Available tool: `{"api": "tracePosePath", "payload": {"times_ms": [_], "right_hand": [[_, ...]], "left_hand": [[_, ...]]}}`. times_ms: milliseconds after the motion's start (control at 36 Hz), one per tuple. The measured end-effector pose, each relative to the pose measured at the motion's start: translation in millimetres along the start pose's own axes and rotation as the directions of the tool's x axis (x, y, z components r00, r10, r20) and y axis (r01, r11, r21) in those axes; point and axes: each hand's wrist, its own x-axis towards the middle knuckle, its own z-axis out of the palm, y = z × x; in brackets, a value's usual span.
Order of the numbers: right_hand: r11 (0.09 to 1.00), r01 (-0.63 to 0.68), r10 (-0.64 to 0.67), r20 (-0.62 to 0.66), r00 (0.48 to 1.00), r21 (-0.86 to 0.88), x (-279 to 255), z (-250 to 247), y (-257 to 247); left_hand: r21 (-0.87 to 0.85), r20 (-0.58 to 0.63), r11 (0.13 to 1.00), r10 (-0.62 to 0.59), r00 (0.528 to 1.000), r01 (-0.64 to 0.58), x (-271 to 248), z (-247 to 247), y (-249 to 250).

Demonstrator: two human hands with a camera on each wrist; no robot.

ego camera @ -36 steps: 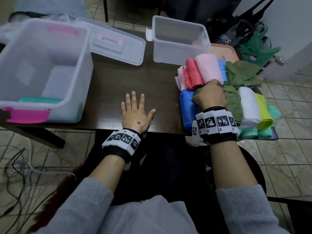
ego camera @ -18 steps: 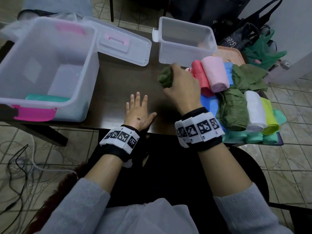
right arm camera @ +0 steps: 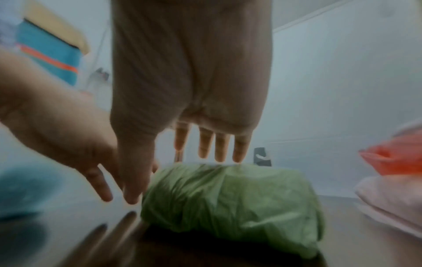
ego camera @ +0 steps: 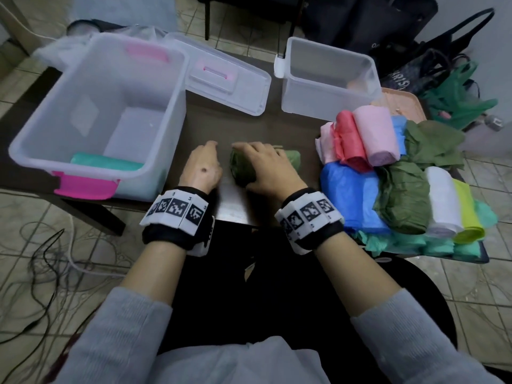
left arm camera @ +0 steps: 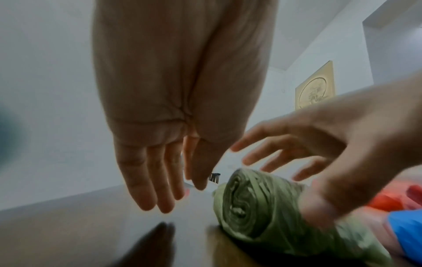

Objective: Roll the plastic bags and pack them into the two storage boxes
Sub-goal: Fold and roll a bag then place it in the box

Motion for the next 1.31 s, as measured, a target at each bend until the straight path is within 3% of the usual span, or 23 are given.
{"api": "tracePosePath", "payload": {"times_ms": [83,167,333,556,639,778,1083,1222,1305], "right_hand": [[0.971,-0.004,0.031,-0.109,0.994,0.238,-3.2,-10.6,11.2],[0.974,-0.095,0.143,-0.237,0.961,0.205,-7.0,-19.9,24.2],[0.987,-0.124,0.126,-0.016,0.992,0.104,-2.8,-23.2,35.1],[0.991,-0.132,0.132,0.005,0.991,0.003,-10.0,-21.1,29.8],[0.993,-0.114,0.115,0.017,0.993,-0.040,-14.0,-22.8,27.6],[0.994,-0.094,0.086,0.137,0.987,0.056,-20.8,-24.8,24.8],[0.997,-0.020,0.039,0.257,0.966,-0.074,-29.8,-12.8,8.8],[0.994,0.046,-0.019,0.252,0.967,-0.102,-28.8,-13.0,0.6],[0.994,0.060,-0.033,0.267,0.963,-0.093,-28.2,-11.0,-3.7]], "left_hand": [[-0.015,0.012,1.000,-0.017,1.000,0.017,8.1,-4.8,4.9],[-0.008,0.023,0.999,-0.036,0.999,0.036,15.8,-7.9,10.7],[-0.030,0.163,0.999,-0.030,0.986,0.036,36.9,-11.9,20.1],[-0.003,0.327,1.000,0.021,0.945,-0.021,49.6,-14.5,30.2],[0.017,0.325,0.998,0.052,0.944,-0.061,52.2,-12.0,32.1],[0.025,0.326,0.995,0.080,0.942,-0.093,54.0,-10.1,37.1],[-0.078,0.413,0.995,0.094,0.906,-0.068,55.0,-11.9,45.5],[-0.167,0.377,0.981,0.156,0.913,-0.098,53.9,-17.3,54.8],[-0.162,0.276,0.972,0.212,0.937,-0.172,55.5,-24.6,61.4]]}}
